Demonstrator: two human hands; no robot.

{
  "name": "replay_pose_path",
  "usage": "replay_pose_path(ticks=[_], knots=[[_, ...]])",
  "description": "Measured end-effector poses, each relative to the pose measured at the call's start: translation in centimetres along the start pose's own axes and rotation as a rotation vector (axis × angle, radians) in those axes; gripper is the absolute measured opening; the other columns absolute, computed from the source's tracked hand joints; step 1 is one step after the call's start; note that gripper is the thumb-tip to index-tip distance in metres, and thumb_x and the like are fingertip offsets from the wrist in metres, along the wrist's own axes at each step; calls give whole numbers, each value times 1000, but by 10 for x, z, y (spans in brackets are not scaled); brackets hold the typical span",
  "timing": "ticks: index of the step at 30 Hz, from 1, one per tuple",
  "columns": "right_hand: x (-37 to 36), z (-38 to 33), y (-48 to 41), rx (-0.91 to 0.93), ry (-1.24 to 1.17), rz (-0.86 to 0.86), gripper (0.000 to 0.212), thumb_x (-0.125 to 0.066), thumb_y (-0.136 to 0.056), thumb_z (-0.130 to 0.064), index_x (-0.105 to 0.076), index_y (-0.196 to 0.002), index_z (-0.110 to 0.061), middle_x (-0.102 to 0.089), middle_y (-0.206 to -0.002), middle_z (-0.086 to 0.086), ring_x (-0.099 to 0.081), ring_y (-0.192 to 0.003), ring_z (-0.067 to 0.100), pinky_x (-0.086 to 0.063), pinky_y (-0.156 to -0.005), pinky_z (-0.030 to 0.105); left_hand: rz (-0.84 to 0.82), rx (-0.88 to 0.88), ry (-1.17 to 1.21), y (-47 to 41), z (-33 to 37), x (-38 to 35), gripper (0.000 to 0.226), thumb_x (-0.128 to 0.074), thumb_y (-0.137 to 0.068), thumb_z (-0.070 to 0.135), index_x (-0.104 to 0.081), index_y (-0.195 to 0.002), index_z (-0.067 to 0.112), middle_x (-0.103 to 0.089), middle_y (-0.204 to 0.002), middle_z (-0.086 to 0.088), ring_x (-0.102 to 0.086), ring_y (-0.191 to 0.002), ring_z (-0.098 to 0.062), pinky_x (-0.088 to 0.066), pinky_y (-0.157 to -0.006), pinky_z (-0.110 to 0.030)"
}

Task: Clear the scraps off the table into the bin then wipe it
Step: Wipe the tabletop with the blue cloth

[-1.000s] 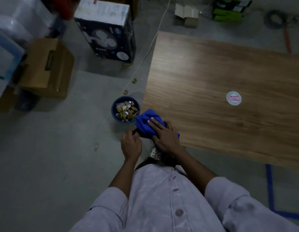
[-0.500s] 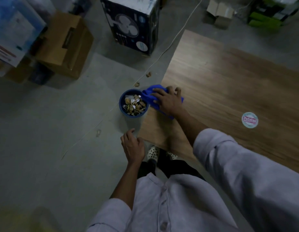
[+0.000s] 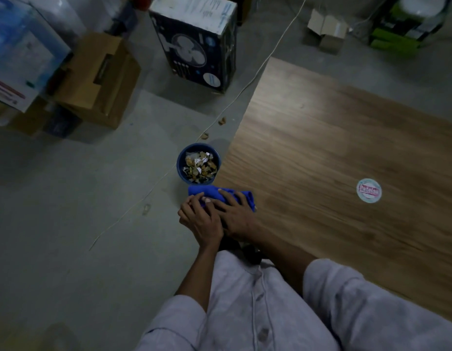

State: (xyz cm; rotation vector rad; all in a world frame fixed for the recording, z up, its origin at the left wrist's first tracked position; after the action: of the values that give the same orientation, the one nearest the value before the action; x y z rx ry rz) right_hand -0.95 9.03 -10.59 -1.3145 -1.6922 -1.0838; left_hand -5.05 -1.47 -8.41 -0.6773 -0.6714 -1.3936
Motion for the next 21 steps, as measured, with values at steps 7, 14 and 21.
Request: replay_pose_path(ticks=[7,14,21], knots=[[1,-10,-26,161,40,-106,63,-42,-96,-51,-35,-155,-31,-30,-162,-8,-10,-154,26,-12,-114,58,76,208,46,-22,-15,3,34,-48,-97,37,-65,-115,14,-57,-127,-11,-44,-118,-29,-34,-97,-50],[34,36,-64,120,135,-83,47,-24,-104,-53,-53,-136,-35,-48,-147,-3,-29,-145,27,-24,-109,55,-96,22,4,-21,-14,-11,28,-47,-100,27,-61,-116,11,-55,-124,-13,-45,-111,-31,-36,-92,-44],[81,105,-113,-199,175,73,43,-23,-106,-51,-54,-128,-34,-50,-135,-5,-31,-141,24,-23,-108,51,-198,187,210,-32,-6,-17,25,-43,-101,18,-60,-118,11,-63,-114,-11,-58,-102,-26,-38,-81,-29]])
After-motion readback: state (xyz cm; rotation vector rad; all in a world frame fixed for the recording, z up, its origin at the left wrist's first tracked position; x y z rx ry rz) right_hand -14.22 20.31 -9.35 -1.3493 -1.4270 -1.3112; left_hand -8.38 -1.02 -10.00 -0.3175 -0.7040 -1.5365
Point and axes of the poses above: each hand's wrist, its own y-axis away from the middle knuckle, its own x-axis out of the back of the hand, z = x × y, the point moved 2 cm from there along -y, towards the middle knuckle
